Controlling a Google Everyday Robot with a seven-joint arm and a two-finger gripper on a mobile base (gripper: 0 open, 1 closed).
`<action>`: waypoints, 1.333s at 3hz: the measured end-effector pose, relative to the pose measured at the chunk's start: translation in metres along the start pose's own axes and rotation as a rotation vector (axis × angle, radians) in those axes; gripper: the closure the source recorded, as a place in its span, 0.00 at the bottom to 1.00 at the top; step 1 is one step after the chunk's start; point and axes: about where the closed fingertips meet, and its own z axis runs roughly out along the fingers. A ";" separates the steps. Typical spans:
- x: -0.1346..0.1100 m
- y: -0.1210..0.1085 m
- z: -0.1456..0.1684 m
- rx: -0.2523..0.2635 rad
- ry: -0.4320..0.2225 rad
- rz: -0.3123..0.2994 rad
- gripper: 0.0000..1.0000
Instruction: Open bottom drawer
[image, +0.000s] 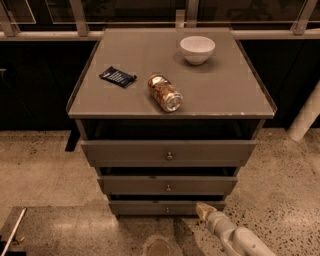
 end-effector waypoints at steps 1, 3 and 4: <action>-0.001 -0.026 0.013 0.050 -0.020 0.038 1.00; 0.006 -0.060 0.041 0.109 -0.023 0.098 1.00; 0.002 -0.064 0.059 0.108 -0.019 0.096 1.00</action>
Offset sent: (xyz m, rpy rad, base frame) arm 0.0400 -0.0557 -0.0531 0.0301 0.0432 -0.1970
